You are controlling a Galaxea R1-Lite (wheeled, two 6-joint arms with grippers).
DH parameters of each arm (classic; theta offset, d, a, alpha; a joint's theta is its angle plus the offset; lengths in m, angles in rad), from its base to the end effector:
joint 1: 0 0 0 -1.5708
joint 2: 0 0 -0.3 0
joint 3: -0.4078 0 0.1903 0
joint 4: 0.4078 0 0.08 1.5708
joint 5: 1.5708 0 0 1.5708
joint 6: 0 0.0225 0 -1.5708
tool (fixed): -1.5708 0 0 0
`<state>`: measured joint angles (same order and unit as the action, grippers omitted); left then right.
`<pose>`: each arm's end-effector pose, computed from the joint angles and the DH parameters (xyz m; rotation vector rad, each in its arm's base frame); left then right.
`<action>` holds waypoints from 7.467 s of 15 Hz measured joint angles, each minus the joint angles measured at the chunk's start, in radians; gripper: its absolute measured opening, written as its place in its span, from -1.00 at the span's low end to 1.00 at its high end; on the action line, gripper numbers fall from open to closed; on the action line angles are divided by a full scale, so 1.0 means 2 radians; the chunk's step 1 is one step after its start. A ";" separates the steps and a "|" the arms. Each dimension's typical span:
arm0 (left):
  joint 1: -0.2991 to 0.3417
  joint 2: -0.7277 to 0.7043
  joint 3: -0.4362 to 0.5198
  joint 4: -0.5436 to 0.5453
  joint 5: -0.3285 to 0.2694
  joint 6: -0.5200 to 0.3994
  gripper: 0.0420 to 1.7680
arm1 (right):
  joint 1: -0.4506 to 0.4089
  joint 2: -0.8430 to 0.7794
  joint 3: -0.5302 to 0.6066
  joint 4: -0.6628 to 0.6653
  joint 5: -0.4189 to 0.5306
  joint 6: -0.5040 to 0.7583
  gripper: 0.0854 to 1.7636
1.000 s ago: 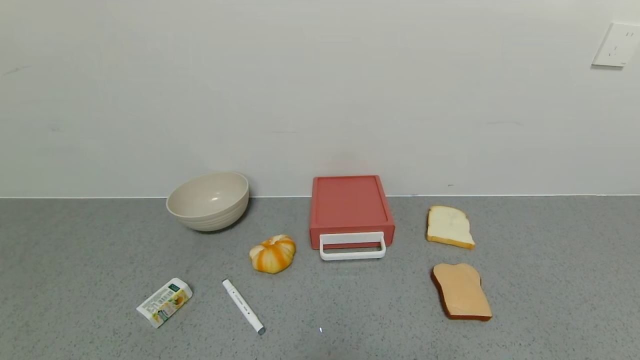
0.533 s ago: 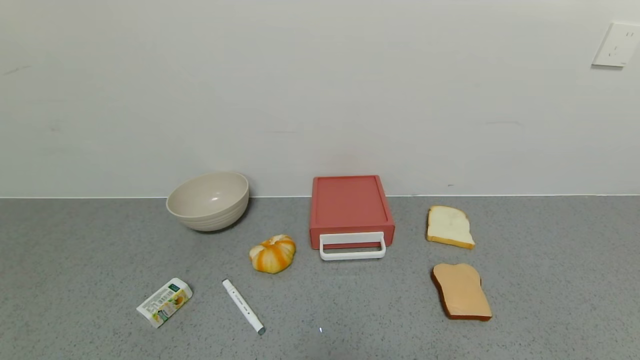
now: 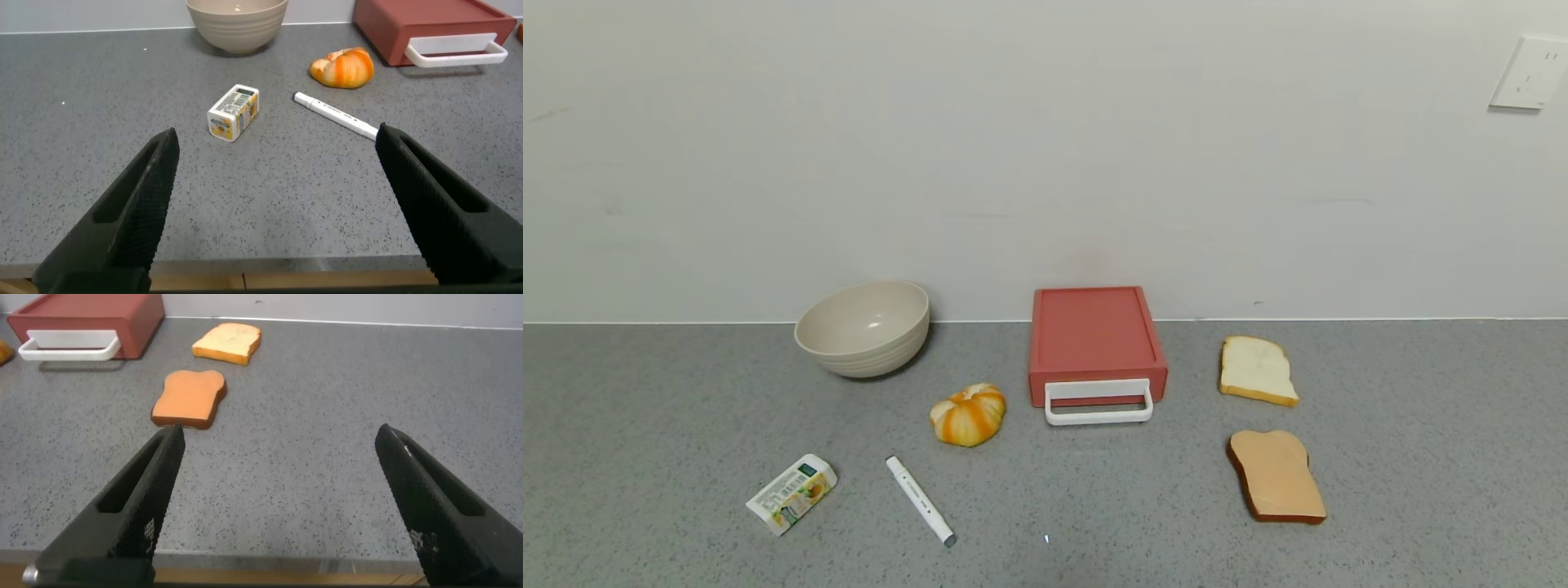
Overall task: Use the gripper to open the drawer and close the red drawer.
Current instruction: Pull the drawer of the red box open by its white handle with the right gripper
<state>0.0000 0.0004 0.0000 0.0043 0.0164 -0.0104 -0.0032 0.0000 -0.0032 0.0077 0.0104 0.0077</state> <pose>-0.0228 0.0004 0.0750 -0.0104 0.0046 0.0164 -0.0230 0.0003 0.0756 0.0077 0.0045 0.0072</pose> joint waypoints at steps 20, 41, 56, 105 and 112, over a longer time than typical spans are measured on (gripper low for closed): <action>0.000 0.000 0.000 0.001 0.000 0.001 0.96 | 0.036 0.233 -0.239 0.026 0.032 -0.013 0.94; 0.000 0.000 0.000 0.000 0.001 0.002 0.96 | 0.213 0.833 -0.561 0.022 0.086 0.011 0.25; 0.000 0.000 0.000 0.001 0.001 0.002 0.96 | 0.324 1.026 -0.734 0.029 0.032 0.026 -0.96; 0.000 0.000 0.000 0.001 0.000 0.001 0.96 | 0.369 1.136 -0.763 0.106 0.063 0.141 -0.96; 0.000 0.000 0.000 0.001 0.000 0.001 0.96 | 0.407 1.095 -0.708 0.107 0.063 0.194 -0.96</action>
<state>0.0000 -0.0004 0.0000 0.0062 0.0162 -0.0089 0.8104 2.1902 -1.4191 0.2217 0.1360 0.3953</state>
